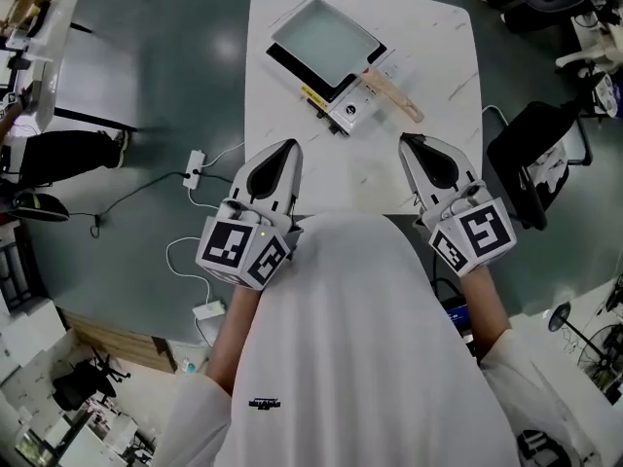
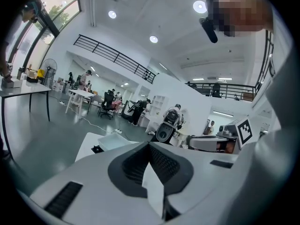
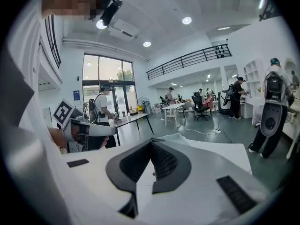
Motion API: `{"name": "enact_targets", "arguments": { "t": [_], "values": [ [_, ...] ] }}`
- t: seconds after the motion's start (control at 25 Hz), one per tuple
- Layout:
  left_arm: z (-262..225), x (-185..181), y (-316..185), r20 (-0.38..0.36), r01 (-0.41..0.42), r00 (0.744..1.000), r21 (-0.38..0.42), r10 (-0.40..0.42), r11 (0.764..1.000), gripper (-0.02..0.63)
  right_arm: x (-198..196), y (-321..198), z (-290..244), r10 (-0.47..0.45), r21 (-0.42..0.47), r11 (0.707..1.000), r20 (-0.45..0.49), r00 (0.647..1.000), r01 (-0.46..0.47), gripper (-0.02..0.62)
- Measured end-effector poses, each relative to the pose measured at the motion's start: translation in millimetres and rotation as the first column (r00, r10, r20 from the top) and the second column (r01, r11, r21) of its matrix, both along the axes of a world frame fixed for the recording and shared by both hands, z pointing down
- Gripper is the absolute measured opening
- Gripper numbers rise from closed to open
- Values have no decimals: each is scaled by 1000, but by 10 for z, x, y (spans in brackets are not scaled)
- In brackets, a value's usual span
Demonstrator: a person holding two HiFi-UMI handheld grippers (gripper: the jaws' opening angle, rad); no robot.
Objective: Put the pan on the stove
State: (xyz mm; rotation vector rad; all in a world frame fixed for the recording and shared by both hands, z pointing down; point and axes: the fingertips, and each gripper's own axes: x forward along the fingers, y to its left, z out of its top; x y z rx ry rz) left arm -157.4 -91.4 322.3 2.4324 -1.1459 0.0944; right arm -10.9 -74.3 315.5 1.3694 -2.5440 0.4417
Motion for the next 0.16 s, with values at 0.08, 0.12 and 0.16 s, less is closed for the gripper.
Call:
{"name": "enact_targets", "arguments": {
  "t": [0.08, 0.12, 0.16],
  "values": [
    [12, -16, -4, 3, 2, 1000, -1, -2, 1000, 1, -96, 9, 29, -10, -13, 1000, 38, 999, 10, 5],
    [18, -21, -3, 5, 4, 1000, -1, -4, 1000, 1, -141, 16, 40, -14, -18, 1000, 55, 998, 15, 5],
    [25, -26, -1, 7, 5, 1000, -1, -5, 1000, 1, -184, 24, 50, -18, -23, 1000, 73, 997, 19, 5]
  ]
}}
